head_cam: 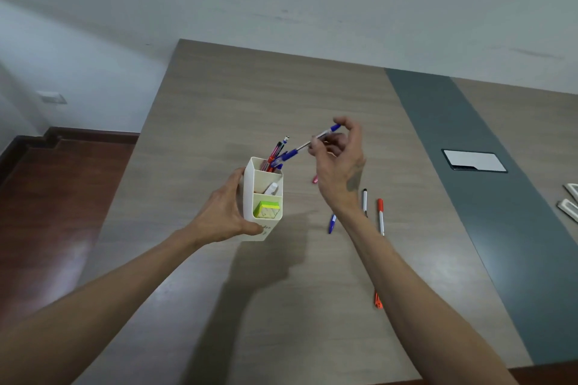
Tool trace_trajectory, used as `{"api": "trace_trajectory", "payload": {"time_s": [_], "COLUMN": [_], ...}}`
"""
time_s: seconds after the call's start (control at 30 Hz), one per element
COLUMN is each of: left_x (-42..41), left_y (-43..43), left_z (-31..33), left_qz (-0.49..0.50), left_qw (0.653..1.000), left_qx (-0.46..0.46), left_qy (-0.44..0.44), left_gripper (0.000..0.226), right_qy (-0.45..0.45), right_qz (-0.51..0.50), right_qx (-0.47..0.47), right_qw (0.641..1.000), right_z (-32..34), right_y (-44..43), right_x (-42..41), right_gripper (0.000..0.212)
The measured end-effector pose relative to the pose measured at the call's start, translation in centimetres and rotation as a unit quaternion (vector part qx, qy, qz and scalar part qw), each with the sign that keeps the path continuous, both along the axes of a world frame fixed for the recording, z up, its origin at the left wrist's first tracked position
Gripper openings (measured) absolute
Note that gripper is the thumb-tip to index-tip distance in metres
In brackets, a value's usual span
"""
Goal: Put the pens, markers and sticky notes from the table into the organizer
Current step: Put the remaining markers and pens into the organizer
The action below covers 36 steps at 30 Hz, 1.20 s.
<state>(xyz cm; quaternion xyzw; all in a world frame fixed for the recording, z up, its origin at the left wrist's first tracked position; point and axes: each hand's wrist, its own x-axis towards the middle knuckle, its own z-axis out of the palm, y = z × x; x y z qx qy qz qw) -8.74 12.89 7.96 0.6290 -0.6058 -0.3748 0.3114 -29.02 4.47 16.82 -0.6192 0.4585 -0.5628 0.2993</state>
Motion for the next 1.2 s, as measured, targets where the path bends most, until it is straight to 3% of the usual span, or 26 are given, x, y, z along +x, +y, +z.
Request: {"api": "trace_trajectory", "payload": {"time_s": [0.53,0.67,0.83,0.93,1.03,1.1,1.2], "left_x": [-0.3,-0.8,-1.1,-1.5,-2.0,-2.3,-2.6], "left_y": [-0.6,-0.7,-0.8,-1.2,-1.6,-2.1,-2.6], "left_z": [0.2,0.0,-0.4,-0.8,-1.2,-1.3,-1.4], "left_qz": [-0.027,-0.033,-0.033,-0.033,-0.032,-0.033,-0.035], "left_qw": [0.999,0.999,0.999,0.999,0.999,0.999,0.999], "left_qx": [-0.007,-0.013,0.001,0.008,0.012,0.015,0.014], "left_qy": [-0.02,-0.025,-0.017,-0.007,-0.003,0.002,0.004], "left_gripper": [0.119,0.119,0.121,0.121,0.121,0.121,0.121], "right_qy": [0.157,0.223,0.226,0.218,0.258,0.334,0.421], "right_qz": [0.018,0.006,-0.042,-0.092,-0.143,-0.176,-0.15], "right_qx": [-0.021,-0.082,-0.099,0.003,0.164,0.266,0.441], "right_qw": [0.987,0.971,0.968,0.972,0.941,0.887,0.778], "right_z": [-3.1,-4.2,-4.6,-6.9,-11.5,-14.0,-16.6], "right_y": [-0.7,-1.2,-1.9,-3.2,-3.2,-2.6,-0.4], "right_x": [3.2,2.6,-0.5,-5.7,-12.5,-17.1,-21.4], "right_gripper": [0.04,0.032,0.028,0.028,0.03,0.034,0.05]}}
